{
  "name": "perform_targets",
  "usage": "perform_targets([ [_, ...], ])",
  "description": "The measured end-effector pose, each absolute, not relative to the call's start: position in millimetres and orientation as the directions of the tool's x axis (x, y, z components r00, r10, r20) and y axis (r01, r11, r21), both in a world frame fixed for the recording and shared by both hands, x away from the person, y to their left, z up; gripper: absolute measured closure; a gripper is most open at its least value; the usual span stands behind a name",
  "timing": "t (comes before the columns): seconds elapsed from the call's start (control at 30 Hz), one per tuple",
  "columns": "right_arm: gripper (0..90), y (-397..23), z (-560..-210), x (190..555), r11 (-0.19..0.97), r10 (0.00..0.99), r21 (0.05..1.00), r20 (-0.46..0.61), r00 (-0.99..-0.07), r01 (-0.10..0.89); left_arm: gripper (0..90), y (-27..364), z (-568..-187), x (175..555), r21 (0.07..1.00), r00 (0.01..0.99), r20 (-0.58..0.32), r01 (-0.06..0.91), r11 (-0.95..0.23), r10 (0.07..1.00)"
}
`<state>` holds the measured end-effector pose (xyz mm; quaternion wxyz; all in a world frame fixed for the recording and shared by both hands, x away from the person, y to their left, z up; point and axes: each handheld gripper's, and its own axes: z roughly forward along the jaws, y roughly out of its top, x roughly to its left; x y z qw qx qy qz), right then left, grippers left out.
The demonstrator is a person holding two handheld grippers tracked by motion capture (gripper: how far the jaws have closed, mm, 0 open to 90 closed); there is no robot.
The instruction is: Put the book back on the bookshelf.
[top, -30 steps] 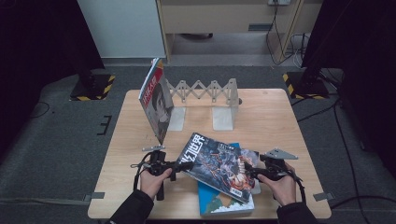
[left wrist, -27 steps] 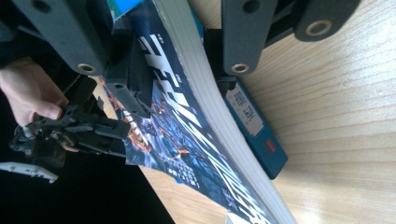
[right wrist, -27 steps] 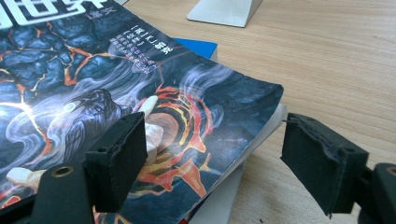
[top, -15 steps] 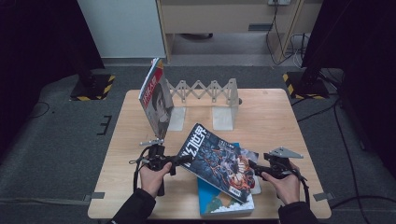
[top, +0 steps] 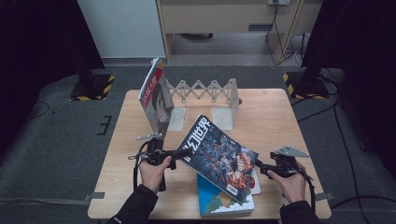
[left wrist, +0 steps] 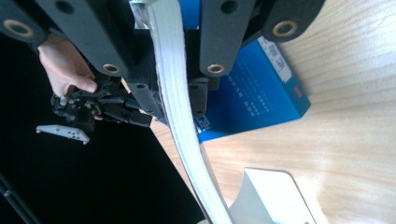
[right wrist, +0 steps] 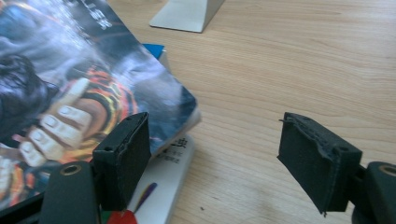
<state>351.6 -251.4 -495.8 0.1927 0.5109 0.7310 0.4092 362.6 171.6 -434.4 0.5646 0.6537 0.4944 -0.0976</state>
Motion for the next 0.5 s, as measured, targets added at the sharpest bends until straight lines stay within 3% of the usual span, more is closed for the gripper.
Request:
perform_targets([
  [0.5, 24.1, -266.8, -499.9, 355.0, 0.156, 0.922, 0.780, 0.105, -0.373, 0.606, 81.5, 171.6, -406.1, 369.5, 0.677, 0.514, -0.681, 0.714, 0.181, 0.521],
])
